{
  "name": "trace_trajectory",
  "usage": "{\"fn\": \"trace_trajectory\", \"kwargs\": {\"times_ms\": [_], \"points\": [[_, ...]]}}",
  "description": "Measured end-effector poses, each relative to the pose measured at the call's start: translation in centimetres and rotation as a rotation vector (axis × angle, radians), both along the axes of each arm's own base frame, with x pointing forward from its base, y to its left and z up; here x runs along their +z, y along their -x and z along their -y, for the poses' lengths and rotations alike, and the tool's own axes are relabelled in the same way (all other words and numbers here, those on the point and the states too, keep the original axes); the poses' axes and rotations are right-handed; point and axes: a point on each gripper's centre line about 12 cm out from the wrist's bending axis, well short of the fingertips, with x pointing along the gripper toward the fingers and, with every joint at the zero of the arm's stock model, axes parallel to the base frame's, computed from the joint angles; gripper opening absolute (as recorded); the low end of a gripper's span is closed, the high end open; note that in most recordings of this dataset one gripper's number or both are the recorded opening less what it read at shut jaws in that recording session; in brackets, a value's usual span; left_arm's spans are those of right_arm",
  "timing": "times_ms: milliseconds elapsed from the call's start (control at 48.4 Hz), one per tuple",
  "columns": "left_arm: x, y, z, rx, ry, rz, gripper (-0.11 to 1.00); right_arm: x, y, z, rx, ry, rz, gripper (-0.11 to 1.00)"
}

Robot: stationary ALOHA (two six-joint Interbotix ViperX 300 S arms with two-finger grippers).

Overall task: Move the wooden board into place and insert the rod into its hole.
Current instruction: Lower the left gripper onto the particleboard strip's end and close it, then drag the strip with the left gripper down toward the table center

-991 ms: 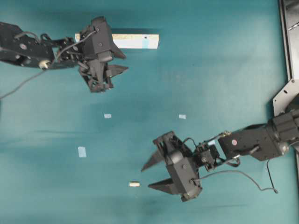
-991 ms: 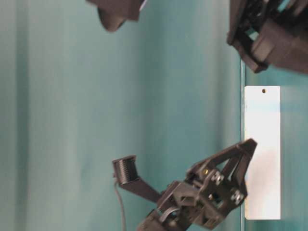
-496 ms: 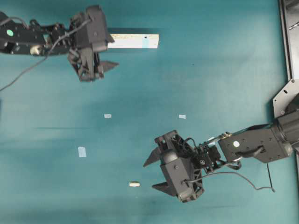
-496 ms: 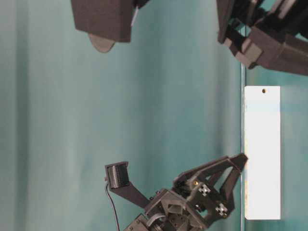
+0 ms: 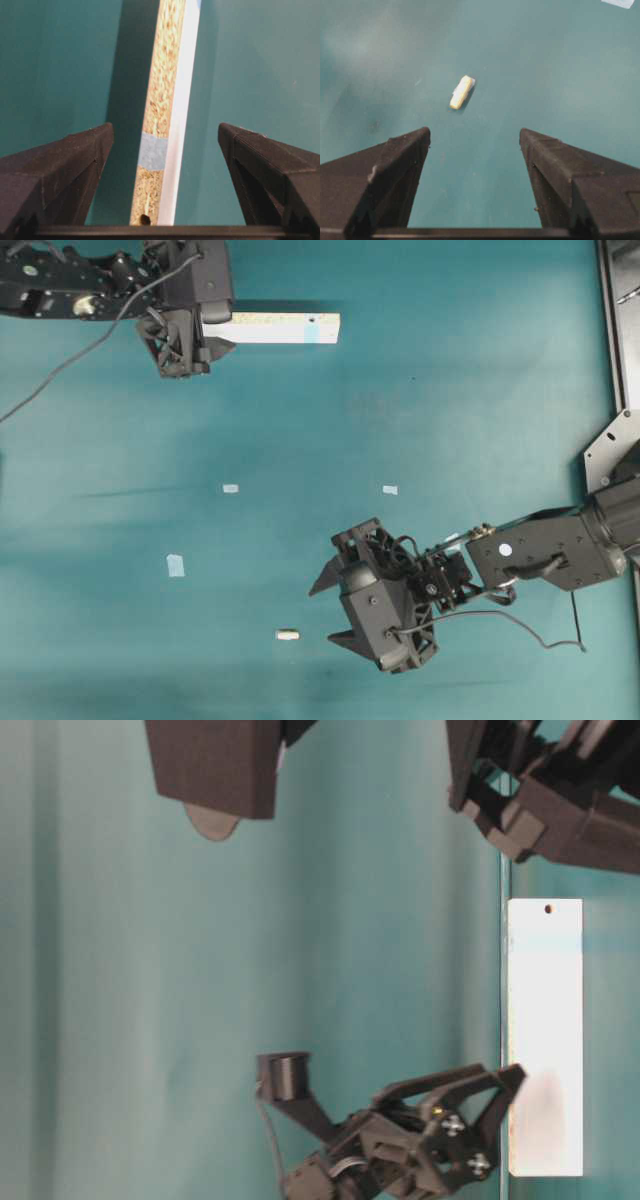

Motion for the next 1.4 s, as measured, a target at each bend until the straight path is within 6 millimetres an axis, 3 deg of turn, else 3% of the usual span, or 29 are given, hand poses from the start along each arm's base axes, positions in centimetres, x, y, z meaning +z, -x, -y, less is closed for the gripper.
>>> {"fn": "trace_trajectory", "kwargs": {"times_ms": [103, 268, 496, 661, 909, 1074, 1280, 1404], "points": [[-1.2, -0.2, -0.1, -0.002, 0.008, -0.022, 0.91, 0.5, 0.0, 0.0, -0.002, -0.003, 0.006, 0.81], [-2.0, -0.5, -0.3, 0.0, 0.004, -0.017, 0.91, 3.3, -0.1, 0.5, -0.014, -0.018, 0.06, 0.81], [-2.0, -0.7, -0.5, 0.004, -0.005, 0.001, 0.9, 10.3, -0.7, 3.8, -0.099, -0.065, 0.223, 0.81], [-2.2, -0.6, -0.4, 0.004, -0.004, -0.002, 0.9, 14.8, -0.6, 4.3, -0.111, -0.097, 0.335, 0.81], [-2.9, 0.0, -0.2, 0.008, -0.013, 0.013, 0.88, 17.1, -0.9, 4.3, -0.112, -0.114, 0.391, 0.81], [-3.2, 0.3, -0.1, 0.009, -0.013, 0.013, 0.72, 17.1, -0.9, 4.3, -0.112, -0.114, 0.391, 0.81], [-3.2, 0.2, 0.0, 0.008, -0.014, 0.015, 0.22, 17.1, -1.0, 4.3, -0.113, -0.114, 0.392, 0.81], [-3.2, 0.1, 0.1, 0.003, -0.014, 0.015, 0.21, 17.1, -1.0, 4.3, -0.113, -0.114, 0.392, 0.81]]}}
